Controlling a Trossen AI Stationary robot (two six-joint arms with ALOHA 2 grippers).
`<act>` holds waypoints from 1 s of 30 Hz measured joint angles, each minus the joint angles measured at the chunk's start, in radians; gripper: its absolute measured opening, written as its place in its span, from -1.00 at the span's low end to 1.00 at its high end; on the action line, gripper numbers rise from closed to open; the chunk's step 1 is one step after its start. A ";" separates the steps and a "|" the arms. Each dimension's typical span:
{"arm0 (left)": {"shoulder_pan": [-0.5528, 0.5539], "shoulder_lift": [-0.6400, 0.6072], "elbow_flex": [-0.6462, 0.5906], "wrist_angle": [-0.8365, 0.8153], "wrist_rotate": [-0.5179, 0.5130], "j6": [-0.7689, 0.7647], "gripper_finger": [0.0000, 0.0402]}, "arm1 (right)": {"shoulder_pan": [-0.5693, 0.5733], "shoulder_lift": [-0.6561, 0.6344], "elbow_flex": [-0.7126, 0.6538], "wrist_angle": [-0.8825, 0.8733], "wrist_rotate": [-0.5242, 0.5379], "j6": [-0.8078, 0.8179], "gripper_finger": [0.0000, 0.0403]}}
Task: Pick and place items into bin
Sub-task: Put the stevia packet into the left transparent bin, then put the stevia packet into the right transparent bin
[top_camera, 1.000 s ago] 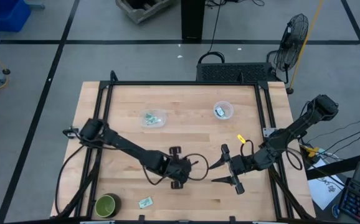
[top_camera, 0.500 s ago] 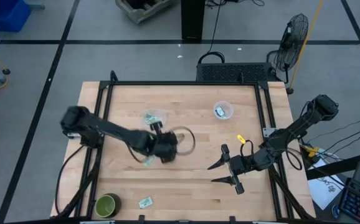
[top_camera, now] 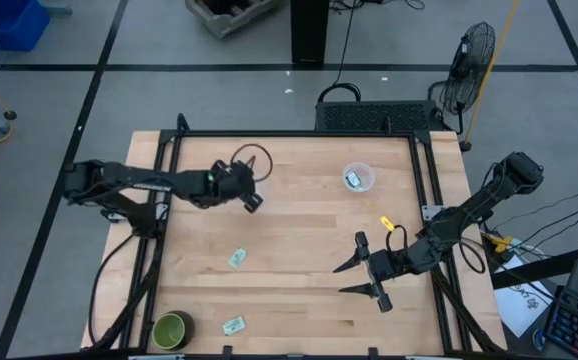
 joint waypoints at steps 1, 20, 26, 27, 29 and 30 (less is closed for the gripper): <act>0.020 -0.001 -0.009 0.003 0.016 -0.005 -0.82 | 0.000 0.000 0.000 0.000 0.000 0.000 -0.01; -0.121 -0.100 -0.054 0.276 0.139 -0.065 -0.76 | -0.033 0.089 0.000 -0.015 0.003 -0.115 -0.01; -0.390 -0.147 -0.054 0.331 -0.033 -0.077 -0.76 | -0.065 0.171 0.000 0.023 -0.002 -0.103 -0.01; -0.434 -0.149 -0.054 0.359 -0.067 -0.077 -0.76 | -0.076 0.189 0.000 0.022 -0.002 -0.108 -0.01; -0.518 -0.150 -0.054 0.413 -0.125 -0.068 -0.76 | -0.103 0.228 0.001 0.022 -0.002 -0.113 -0.01; -0.556 -0.150 -0.054 0.433 -0.143 -0.058 -0.76 | -0.119 0.252 0.008 0.021 -0.002 -0.111 -0.01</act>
